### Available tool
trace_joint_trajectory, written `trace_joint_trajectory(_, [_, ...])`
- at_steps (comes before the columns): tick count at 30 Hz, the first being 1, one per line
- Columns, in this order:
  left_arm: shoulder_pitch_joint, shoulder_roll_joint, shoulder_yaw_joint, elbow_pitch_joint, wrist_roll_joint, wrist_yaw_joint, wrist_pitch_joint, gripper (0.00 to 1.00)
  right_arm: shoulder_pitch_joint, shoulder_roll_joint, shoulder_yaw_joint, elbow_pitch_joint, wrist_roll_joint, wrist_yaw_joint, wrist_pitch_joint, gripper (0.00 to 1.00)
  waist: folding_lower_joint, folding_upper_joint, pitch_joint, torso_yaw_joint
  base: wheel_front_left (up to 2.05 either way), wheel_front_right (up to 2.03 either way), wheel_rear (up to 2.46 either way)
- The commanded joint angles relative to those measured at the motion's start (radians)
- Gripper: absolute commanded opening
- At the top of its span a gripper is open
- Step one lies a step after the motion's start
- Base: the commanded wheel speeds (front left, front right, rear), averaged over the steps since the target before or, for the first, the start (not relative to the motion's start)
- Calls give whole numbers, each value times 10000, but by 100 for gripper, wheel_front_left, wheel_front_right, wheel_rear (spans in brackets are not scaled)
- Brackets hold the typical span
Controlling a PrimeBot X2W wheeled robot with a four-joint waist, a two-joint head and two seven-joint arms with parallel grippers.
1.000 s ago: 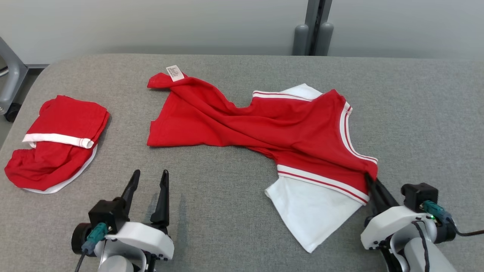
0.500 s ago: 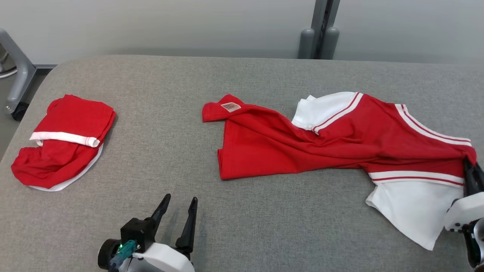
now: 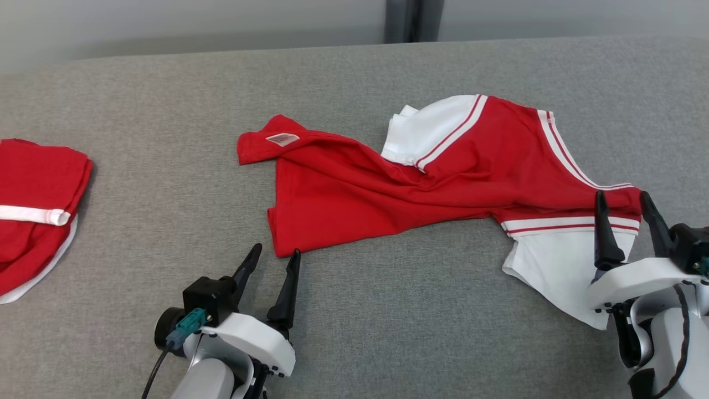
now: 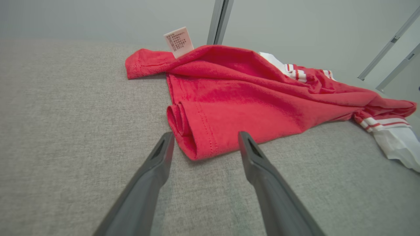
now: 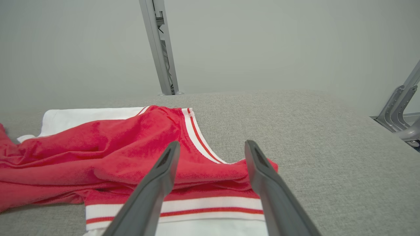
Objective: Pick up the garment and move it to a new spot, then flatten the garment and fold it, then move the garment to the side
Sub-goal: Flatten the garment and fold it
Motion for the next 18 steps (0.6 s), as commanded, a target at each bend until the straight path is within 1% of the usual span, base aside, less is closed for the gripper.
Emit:
trace_joint_trajectory(1, [-229, 41, 43, 74, -62, 59, -1, 100, -32, -2, 79, -101, 99, -3, 0, 100, 0, 0, 283, -301, 0, 0, 0])
trace_joint_trajectory(8, [-510, 40, 202, 294, -176, 47, -1, 100, -155, 91, 497, -318, 266, -3, 0, 100, 0, 0, 573, -599, 0, 0, 0])
trace_joint_trajectory(9, [-542, 40, 211, 340, -170, 30, -1, 85, -152, 100, 511, -338, 274, -3, 0, 100, 0, 0, 587, -617, 0, 0, 0])
trace_joint_trajectory(10, [-600, 42, 221, 339, -133, -1, -2, 59, -159, 109, 531, -349, 281, -3, 0, 100, 0, 0, 595, -631, 0, 0, 0])
trace_joint_trajectory(11, [-661, 40, 244, 280, -76, -38, -1, 24, -176, 117, 547, -359, 291, -3, 0, 100, 0, 0, 598, -637, 0, 0, 0])
trace_joint_trajectory(12, [-668, 40, 259, 238, -46, -67, -1, 0, -196, 120, 541, -365, 296, -3, 0, 100, 0, 0, 591, -631, 0, 0, 0])
trace_joint_trajectory(15, [-596, 39, 253, 82, 3, -191, -1, 0, -163, 121, 487, -349, 295, -3, 0, 100, 0, 0, 501, -577, 0, 0, 0])
trace_joint_trajectory(18, [-370, 39, 69, -170, 384, -380, -1, 0, 69, 129, 355, -232, 310, -3, 0, 100, 0, 0, 138, -412, 0, 0, 0])
